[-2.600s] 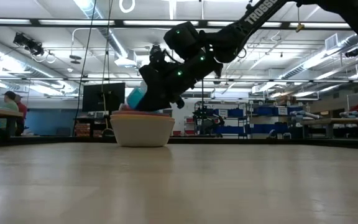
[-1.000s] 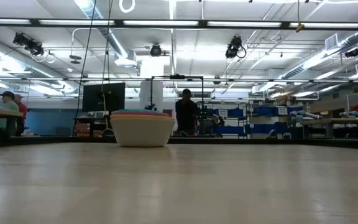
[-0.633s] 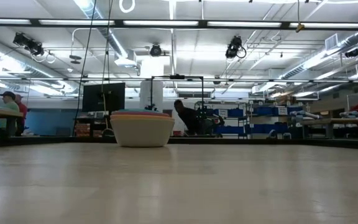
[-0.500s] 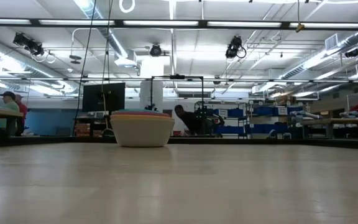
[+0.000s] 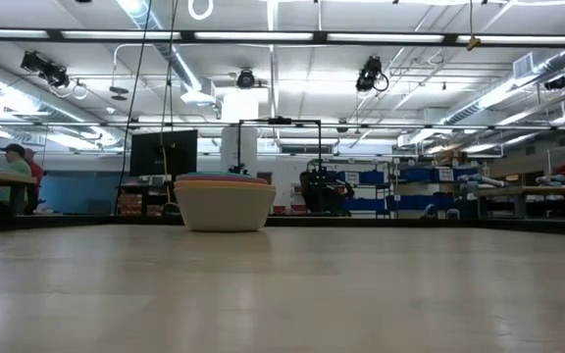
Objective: Nest bowls inside each other
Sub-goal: Return to Home Position
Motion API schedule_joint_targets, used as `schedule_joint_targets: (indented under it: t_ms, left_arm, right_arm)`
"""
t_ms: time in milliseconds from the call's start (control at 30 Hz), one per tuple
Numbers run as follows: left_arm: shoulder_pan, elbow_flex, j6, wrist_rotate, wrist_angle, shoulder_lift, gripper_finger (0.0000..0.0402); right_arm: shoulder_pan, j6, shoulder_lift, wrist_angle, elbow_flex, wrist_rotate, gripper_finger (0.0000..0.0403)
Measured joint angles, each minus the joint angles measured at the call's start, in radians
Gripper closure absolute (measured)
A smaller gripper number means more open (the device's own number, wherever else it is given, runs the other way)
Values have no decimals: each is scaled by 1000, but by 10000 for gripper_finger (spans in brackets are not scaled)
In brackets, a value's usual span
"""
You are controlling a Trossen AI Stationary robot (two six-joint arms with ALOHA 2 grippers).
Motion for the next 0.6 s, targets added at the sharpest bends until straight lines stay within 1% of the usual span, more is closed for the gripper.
schedule_joint_targets:
  t_ms: [67, 133, 233, 300, 433, 500, 600]
  left_arm:
    - [0, -61, 11, -4, 48, 0, 259]
    - [0, -117, 25, -7, 91, 0, 259]
    - [0, -181, 51, -7, 149, 0, 259]
    - [1, -203, 62, -9, 181, -3, 259]
    - [1, -217, 79, -33, 131, -48, 259]
    - [1, -226, 75, -38, 84, -95, 259]
    - [1, -250, 36, -38, 5, -203, 259]
  right_arm:
    - [-45, 26, -25, 78, -98, 10, 248]
    - [-97, 56, -34, 163, -184, -21, 248]
    - [-188, 108, -19, 295, -291, -130, 249]
    - [-255, 134, 0, 340, -338, -202, 248]
    - [-344, 151, 7, 378, -389, -309, 248]
    - [-365, 160, -9, 390, -399, -336, 249]
    - [-369, 164, -40, 384, -425, -365, 248]
